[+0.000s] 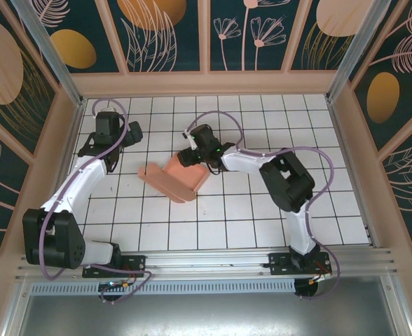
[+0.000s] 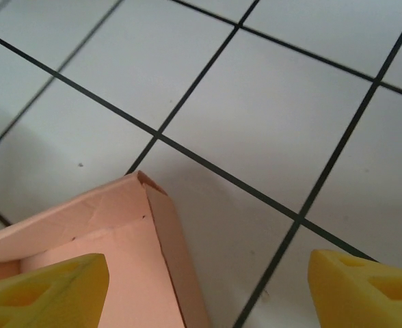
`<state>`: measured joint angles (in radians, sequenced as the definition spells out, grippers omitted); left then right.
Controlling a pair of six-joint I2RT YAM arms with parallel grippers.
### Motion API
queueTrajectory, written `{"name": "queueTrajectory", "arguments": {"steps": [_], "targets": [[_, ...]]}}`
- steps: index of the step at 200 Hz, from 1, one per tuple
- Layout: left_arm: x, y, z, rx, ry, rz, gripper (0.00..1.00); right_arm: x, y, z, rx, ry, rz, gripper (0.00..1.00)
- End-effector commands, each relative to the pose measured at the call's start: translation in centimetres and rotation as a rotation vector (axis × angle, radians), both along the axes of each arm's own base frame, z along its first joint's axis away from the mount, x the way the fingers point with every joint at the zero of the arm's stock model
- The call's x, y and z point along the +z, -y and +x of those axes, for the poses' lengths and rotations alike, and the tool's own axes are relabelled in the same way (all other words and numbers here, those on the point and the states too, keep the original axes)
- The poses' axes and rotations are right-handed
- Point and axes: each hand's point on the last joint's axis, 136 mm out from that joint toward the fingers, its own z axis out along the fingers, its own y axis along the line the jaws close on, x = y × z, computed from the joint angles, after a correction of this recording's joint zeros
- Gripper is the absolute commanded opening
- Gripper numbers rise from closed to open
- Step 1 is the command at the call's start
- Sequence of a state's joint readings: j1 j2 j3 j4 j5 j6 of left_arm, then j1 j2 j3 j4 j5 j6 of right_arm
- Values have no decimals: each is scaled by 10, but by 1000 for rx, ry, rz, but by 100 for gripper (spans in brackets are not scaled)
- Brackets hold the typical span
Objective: Fold the paper box
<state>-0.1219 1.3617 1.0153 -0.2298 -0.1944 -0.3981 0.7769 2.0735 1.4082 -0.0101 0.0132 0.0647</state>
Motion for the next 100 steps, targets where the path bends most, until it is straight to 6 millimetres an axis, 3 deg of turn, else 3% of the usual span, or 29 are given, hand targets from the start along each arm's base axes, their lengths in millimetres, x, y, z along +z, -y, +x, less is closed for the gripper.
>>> {"name": "queueTrajectory", "arguments": {"steps": [1, 19, 59, 100], "targets": [[10, -4, -1, 5, 36, 0, 99, -14, 2, 11, -86, -18, -54, 76], [12, -3, -2, -1, 42, -1, 99, -19, 11, 21, -144, -14, -92, 76], [8, 7, 2, -26, 55, -61, 99, -15, 60, 35, -314, -25, -74, 75], [4, 19, 12, -61, 56, -121, 99, -13, 129, 32, -525, -65, -4, 74]]}}
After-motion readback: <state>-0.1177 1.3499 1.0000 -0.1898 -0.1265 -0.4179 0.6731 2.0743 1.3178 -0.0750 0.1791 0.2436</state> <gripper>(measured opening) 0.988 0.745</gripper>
